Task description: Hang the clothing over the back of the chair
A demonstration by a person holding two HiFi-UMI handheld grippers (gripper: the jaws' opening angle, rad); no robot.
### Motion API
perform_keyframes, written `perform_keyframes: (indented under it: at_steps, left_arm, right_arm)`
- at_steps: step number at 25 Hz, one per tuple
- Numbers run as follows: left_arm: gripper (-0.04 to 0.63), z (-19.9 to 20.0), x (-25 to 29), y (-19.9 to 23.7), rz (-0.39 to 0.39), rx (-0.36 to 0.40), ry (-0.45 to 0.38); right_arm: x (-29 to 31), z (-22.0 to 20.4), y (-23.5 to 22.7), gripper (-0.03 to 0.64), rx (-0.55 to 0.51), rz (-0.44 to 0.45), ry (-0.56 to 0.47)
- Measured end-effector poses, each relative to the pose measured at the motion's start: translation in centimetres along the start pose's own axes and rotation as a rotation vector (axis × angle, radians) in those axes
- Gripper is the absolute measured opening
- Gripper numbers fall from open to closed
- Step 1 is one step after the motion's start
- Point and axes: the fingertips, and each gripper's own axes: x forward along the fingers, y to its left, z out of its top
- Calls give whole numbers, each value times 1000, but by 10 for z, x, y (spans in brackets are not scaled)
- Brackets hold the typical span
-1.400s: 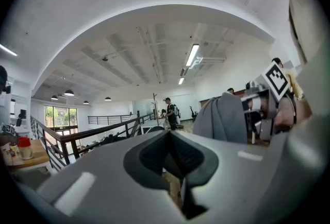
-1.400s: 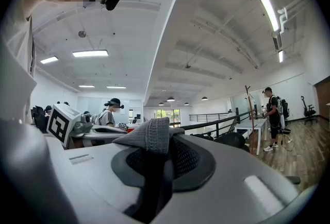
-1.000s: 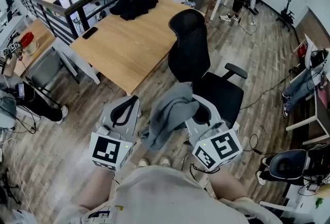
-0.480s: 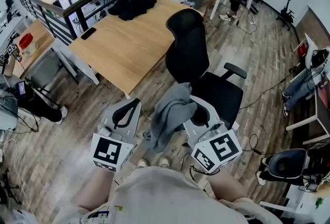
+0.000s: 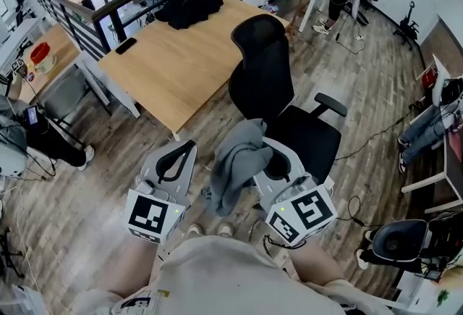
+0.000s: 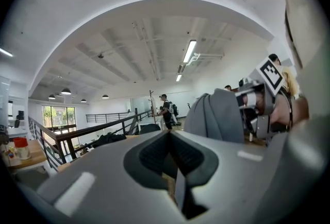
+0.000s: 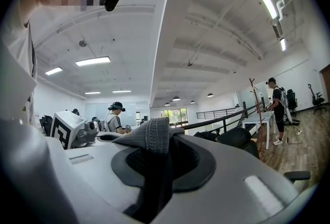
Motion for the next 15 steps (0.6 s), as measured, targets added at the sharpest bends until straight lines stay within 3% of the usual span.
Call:
perform_keyframes:
  at_steps: [15]
  left_arm:
    - [2,-5,10,-26,93,1,34]
  right_arm:
    - [-9,-1,-14,63,-31,93,-7]
